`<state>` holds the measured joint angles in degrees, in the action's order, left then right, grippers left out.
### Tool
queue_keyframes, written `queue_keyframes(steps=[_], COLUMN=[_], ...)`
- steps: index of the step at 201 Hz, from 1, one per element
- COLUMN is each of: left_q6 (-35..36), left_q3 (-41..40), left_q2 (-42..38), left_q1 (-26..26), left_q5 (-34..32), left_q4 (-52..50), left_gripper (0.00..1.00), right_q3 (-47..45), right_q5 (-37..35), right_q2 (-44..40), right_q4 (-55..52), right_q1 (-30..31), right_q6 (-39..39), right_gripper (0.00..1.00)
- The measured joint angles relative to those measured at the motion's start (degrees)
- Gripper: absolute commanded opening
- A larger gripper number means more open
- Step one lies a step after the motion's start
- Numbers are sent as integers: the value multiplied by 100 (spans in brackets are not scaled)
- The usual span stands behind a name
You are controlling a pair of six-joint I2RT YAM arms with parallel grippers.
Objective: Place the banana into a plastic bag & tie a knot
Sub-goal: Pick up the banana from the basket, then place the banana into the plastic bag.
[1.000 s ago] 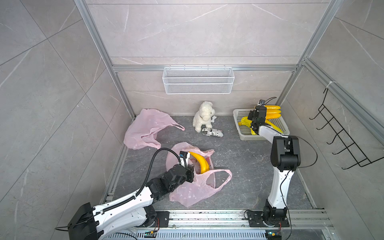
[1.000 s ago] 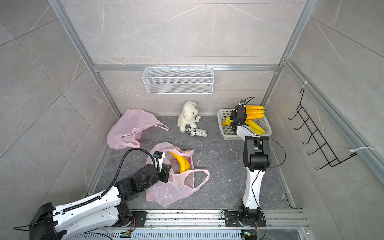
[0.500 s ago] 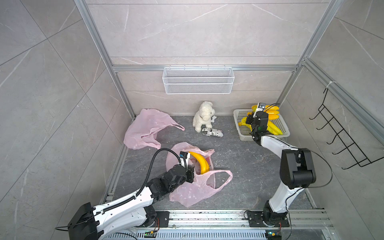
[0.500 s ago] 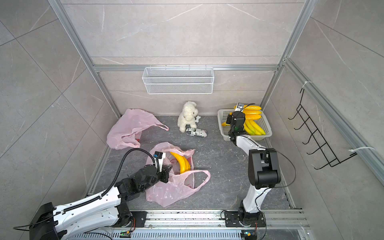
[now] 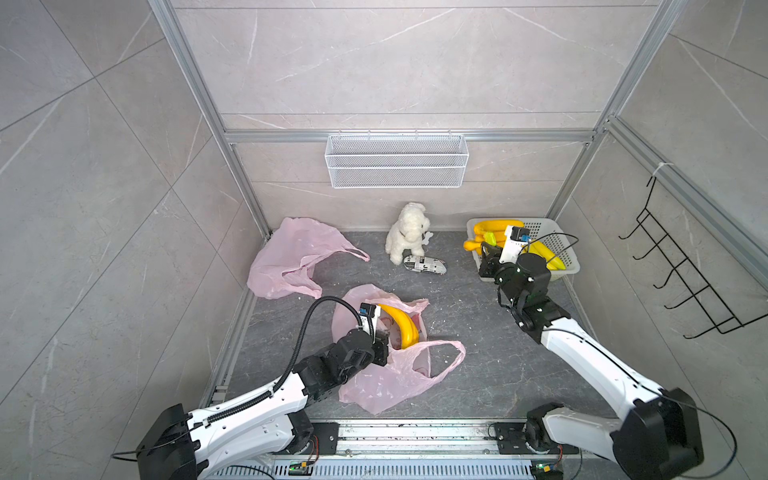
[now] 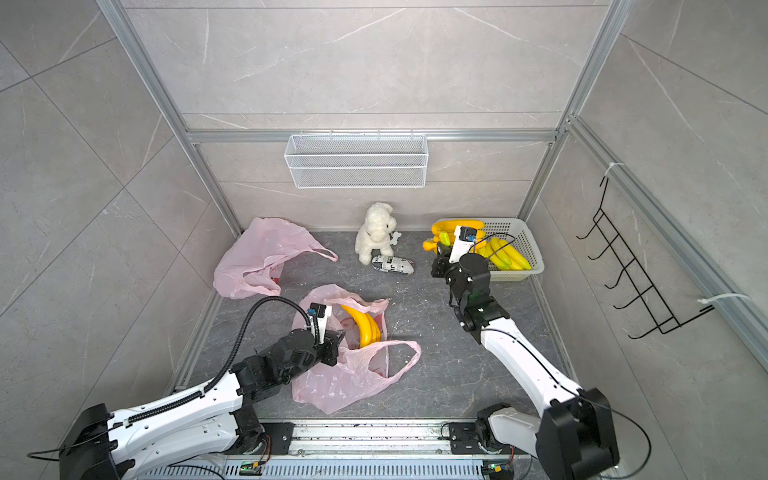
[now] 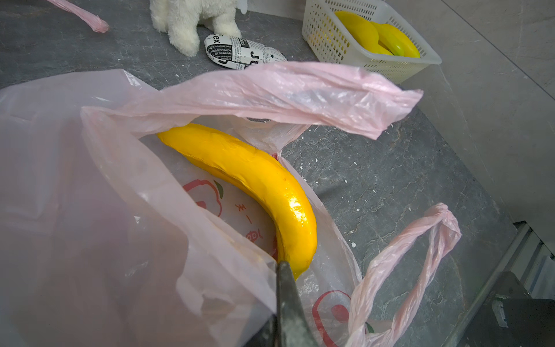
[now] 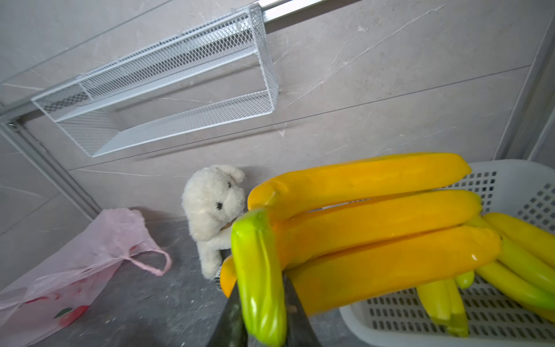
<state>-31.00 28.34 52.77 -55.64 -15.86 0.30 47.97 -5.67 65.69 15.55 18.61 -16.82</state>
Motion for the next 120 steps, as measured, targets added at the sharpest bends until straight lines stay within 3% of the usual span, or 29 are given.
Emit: queue_keyframes(steps=[76, 120], left_q6=[-9, -74], left_q3=[645, 774], left_q2=[120, 269], left_q1=[2, 2], left_q5=[101, 149], left_q4=[-564, -804], left_gripper=[0, 0], right_q3=[-791, -1320], right_q5=[1029, 1532], right_q2=[-2271, -3176], right_q4=[-2354, -2916], right_q1=[505, 730], right_q6=[-619, -1012], right_gripper=[0, 0])
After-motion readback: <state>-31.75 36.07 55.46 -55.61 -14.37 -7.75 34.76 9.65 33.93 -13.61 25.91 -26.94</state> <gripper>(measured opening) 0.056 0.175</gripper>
